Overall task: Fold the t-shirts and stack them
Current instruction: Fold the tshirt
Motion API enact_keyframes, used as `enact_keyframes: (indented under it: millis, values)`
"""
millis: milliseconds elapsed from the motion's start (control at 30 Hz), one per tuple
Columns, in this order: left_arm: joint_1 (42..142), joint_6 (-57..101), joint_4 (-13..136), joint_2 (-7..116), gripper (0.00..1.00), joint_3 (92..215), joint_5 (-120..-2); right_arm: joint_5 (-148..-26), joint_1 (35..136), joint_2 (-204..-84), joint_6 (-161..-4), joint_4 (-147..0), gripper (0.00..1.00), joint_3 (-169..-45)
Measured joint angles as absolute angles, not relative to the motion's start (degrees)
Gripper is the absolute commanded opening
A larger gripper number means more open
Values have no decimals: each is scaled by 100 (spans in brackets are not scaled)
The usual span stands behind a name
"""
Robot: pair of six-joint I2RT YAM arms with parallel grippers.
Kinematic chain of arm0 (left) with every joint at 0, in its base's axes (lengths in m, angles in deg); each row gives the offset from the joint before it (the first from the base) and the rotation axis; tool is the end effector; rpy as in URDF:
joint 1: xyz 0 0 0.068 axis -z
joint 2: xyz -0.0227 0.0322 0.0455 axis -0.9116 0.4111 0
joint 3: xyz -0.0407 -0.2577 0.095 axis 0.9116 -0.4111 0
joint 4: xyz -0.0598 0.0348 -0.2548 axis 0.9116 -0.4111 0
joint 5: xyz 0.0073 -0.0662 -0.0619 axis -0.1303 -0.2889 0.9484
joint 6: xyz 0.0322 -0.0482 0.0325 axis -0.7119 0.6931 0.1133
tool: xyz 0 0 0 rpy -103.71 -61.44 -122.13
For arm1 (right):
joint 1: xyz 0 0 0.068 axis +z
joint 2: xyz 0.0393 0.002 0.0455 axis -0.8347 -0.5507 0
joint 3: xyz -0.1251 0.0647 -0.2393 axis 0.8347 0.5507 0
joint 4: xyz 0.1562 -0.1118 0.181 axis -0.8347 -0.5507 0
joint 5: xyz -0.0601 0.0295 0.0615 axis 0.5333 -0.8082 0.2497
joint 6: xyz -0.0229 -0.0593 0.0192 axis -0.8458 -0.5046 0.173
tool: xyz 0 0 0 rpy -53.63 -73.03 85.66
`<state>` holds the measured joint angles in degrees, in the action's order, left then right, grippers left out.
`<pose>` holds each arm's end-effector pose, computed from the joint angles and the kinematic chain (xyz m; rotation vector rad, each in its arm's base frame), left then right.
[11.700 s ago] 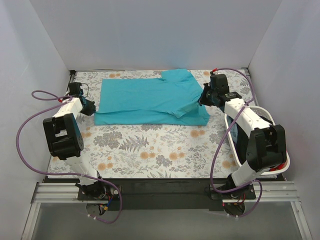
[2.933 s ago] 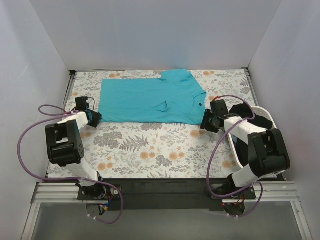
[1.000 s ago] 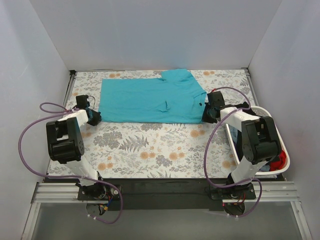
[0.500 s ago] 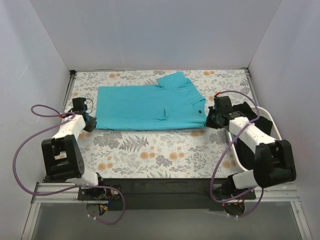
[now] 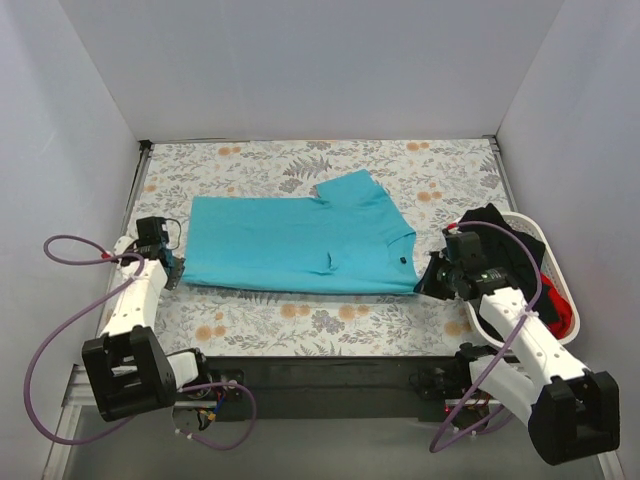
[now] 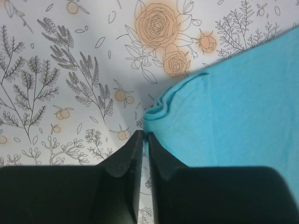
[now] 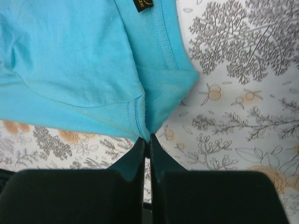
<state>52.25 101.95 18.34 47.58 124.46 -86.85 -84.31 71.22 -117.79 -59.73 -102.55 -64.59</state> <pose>0.2102 0.0670 0.1988 -2.1364 1.5336 -0.0267 0.1896 0.0539 0.2000 0.2874 2.4952 0.4242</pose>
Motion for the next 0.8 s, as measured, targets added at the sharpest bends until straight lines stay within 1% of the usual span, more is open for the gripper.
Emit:
enact_keyframes:
  millis: [33, 67, 100, 133, 167, 233, 333, 367, 400, 433, 467, 567, 600, 667, 800]
  values:
    - [5221, 10228, 1764, 4699, 36, 12444, -8703, -8492, 7122, -11641, -5932, -10336, 24, -6398]
    - [5216, 10247, 1692, 4631, 50, 12444, -8742, -8557, 7122, -11532, -5879, -10435, 35, -6363]
    - [5201, 10267, 1620, 4550, 65, 12444, -8779, -8586, 7122, -11453, -5857, -10524, 50, -6354]
    - [5188, 10276, 1563, 4465, 70, 12448, -8814, -8608, 7122, -11394, -5844, -10594, 78, -6354]
    - [5170, 10291, 1504, 4400, 71, 12479, -8852, -8606, 7122, -11344, -5831, -10660, 85, -6359]
    - [5140, 10234, 1401, 4369, 71, 12656, -8891, -8577, 7122, -11300, -5923, -10839, 93, -6444]
    - [5116, 10007, 1644, 4369, 62, 12984, -8709, -8544, 7122, -11468, -6074, -10988, 95, -6881]
    - [5116, 9920, 1827, 4395, 61, 13080, -8587, -8538, 7119, -11612, -6130, -10920, 94, -7108]
    - [5118, 9856, 1998, 4474, 59, 13204, -8460, -8505, 7119, -11803, -6194, -10865, 93, -7329]
    - [5122, 9812, 2170, 4625, 57, 13366, -8312, -8474, 7119, -12154, -6277, -10741, 88, -7681]
    - [5129, 9782, 2295, 4826, 56, 13532, -8211, -8435, 7122, -12458, -6375, -10550, 87, -8015]
    - [5297, 9616, 2741, 5991, 55, 14444, -8154, -8330, 7122, -13752, -6638, -9993, 86, -9069]
    - [5400, 9552, 2874, 6408, 55, 14752, -8178, -8284, 7122, -14222, -6736, -9731, 83, -9386]
    - [5612, 9412, 3069, 7147, 53, 15285, -8233, -8206, 7122, -15044, -6935, -9425, 82, -9983]
    - [5883, 9074, 3145, 8264, 50, 16100, -8421, -8114, 7119, -16500, -7311, -9130, 80, -11165]
